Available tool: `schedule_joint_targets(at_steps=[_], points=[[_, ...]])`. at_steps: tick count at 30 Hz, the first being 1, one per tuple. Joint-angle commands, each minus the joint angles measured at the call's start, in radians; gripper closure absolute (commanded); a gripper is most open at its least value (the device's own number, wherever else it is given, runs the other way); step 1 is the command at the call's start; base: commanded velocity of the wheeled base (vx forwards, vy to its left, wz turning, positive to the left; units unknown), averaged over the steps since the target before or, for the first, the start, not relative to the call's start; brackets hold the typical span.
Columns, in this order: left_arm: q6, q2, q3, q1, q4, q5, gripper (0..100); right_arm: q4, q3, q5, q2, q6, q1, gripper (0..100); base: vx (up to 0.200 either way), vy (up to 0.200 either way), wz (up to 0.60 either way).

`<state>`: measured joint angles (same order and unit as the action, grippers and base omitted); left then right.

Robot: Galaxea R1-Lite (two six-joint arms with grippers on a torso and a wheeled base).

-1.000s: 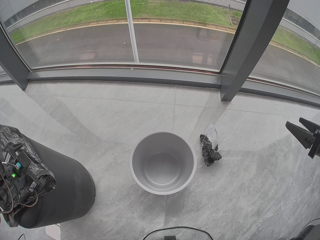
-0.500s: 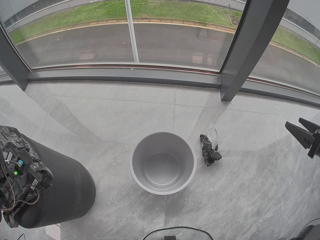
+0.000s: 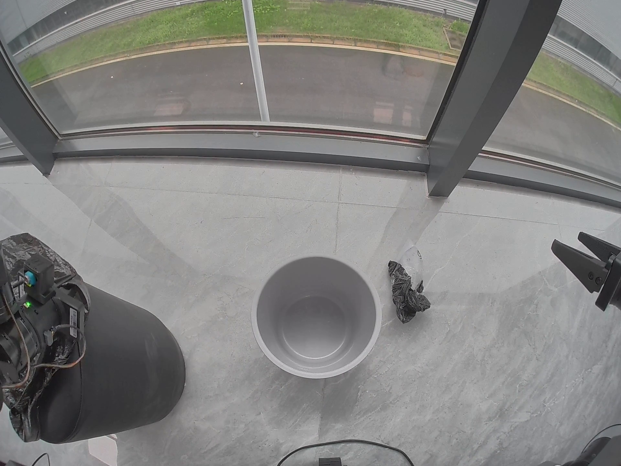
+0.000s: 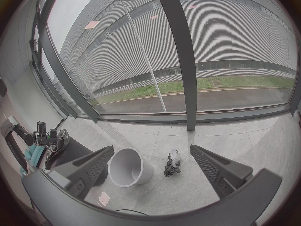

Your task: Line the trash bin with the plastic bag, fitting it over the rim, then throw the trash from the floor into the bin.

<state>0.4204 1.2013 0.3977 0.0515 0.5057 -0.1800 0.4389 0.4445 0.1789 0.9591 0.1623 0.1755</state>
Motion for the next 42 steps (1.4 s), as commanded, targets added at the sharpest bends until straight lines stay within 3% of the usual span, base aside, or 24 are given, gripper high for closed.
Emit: schedule_joint_targets(at_steps=[1, 8, 10, 11, 12, 14, 16, 21, 26, 29, 36, 38, 42], points=[[-0.173, 0.072, 0.110, 0.059, 0.004, 0.094, 100, 0.000, -0.006, 0.001, 0.004, 0.000, 0.002, 0, 0.000, 0.000, 0.00], [-0.526, 0.181, 0.320, 0.269, 0.002, 0.122, 100, 0.003, -0.046, 0.001, 0.035, -0.001, 0.024, 0, 0.000, 0.000, 0.00], [-0.549, 0.189, 0.331, 0.284, 0.002, 0.120, 100, 0.003, -0.046, 0.001, 0.035, -0.001, 0.032, 0, 0.000, 0.000, 0.00], [-0.649, 0.222, 0.371, 0.347, -0.001, 0.108, 100, 0.003, -0.047, 0.001, 0.033, -0.001, 0.053, 0, 0.000, 0.000, 0.00], [-0.686, 0.230, 0.375, 0.367, -0.001, 0.099, 100, 0.003, -0.049, 0.001, 0.030, -0.003, 0.056, 0, 0.000, 0.000, 0.00], [-0.723, 0.231, 0.377, 0.384, -0.004, 0.086, 100, 0.001, -0.050, 0.001, 0.026, -0.006, 0.059, 0, 0.000, 0.000, 0.00], [-0.810, 0.236, 0.380, 0.418, -0.006, 0.051, 100, 0.003, -0.061, -0.001, 0.020, -0.007, 0.094, 0, 0.000, 0.000, 0.00], [-1.020, 0.216, 0.429, 0.456, -0.029, 0.050, 100, 0.001, -0.084, -0.006, 0.024, -0.006, 0.194, 0, 0.000, 0.000, 0.00], [-1.063, 0.215, 0.538, 0.498, -0.144, 0.059, 100, 0.006, -0.075, -0.003, 0.049, -0.007, 0.245, 0, 0.000, 0.000, 0.00], [-1.074, 0.236, 0.658, 0.545, -0.239, 0.085, 100, 0.047, -0.006, -0.016, 0.174, -0.014, 0.274, 0, 0.000, 0.000, 0.00], [-1.175, 0.244, 0.839, 0.636, -0.363, 0.192, 100, 0.216, 0.094, -0.164, 0.426, -0.009, 0.380, 0, 0.000, 0.000, 0.00], [-1.189, 0.244, 0.856, 0.636, -0.378, 0.215, 100, 0.250, 0.100, -0.171, 0.460, -0.009, 0.389, 0, 0.000, 0.000, 0.00], [-1.307, 0.244, 0.940, 0.636, -0.411, 0.304, 100, 0.392, 0.134, -0.205, 0.621, -0.012, 0.441, 0, 0.000, 0.000, 0.00]])
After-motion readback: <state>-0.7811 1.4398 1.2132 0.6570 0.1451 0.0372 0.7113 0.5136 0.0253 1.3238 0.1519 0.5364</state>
